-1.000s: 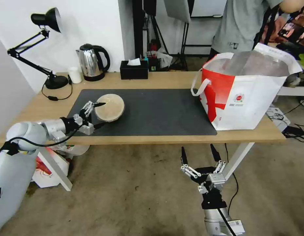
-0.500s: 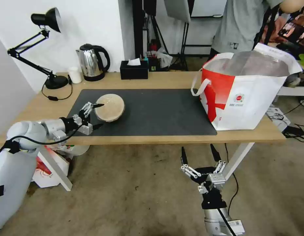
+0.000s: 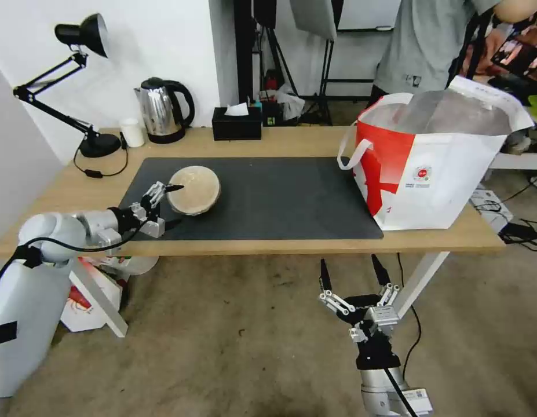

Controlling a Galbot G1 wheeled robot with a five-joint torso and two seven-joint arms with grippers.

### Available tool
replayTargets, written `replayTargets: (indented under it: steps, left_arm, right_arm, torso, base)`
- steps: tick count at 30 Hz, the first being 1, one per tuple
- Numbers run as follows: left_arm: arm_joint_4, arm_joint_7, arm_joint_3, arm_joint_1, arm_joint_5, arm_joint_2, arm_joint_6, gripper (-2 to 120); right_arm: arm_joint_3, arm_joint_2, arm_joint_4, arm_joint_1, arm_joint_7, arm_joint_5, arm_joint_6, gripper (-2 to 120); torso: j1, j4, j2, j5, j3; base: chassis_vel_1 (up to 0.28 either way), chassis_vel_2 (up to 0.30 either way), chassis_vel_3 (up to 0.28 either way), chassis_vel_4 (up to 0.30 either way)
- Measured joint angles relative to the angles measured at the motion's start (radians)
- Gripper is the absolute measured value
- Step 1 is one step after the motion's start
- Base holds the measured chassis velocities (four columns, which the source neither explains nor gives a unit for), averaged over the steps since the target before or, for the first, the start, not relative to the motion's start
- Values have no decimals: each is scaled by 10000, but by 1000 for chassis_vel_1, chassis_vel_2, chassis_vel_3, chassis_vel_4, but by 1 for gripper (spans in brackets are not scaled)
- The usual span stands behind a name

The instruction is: Pick up the trash from the table and place it into the takeout bag.

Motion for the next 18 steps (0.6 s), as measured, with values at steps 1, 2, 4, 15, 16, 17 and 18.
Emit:
replayTargets:
  steps: [1, 2, 4, 15, 16, 17, 18]
  left_arm:
    - [0, 0, 0, 0, 0, 0, 0, 99]
    - [36, 40, 21, -60, 11, -35, 4, 97]
    - [106, 119, 38, -153, 37, -90, 10, 88]
    - [322, 408, 127, -471, 171, -203, 63, 52]
    - [332, 448, 130, -508, 169, -186, 85, 48]
    - [349, 478, 131, -544, 165, -169, 98, 43]
    - [373, 519, 134, -579, 164, -153, 111, 36]
  right_arm:
    - [0, 0, 0, 0, 0, 0, 0, 100]
    - [0, 0, 0, 0, 0, 0, 0, 100]
    - [0, 0, 0, 0, 0, 0, 0, 100]
    - [0, 0, 0, 0, 0, 0, 0, 100]
    - [0, 0, 0, 0, 0, 0, 0, 100]
    - [0, 0, 0, 0, 0, 0, 0, 100]
    - [0, 0, 0, 0, 0, 0, 0, 100]
  torso:
    - [0, 0, 0, 0, 0]
    - [0, 0, 0, 0, 0]
    - [0, -1, 0, 0, 0]
    - [0, 0, 0, 0, 0]
    - [0, 0, 0, 0, 1]
    - [0, -1, 0, 1, 0]
    - [0, 0, 0, 0, 0]
  base:
    - [0, 0, 0, 0]
    - [0, 0, 0, 0]
    - [0, 0, 0, 0]
    - [0, 0, 0, 0]
    - [0, 0, 0, 0]
    - [0, 0, 0, 0]
    - [0, 0, 0, 0]
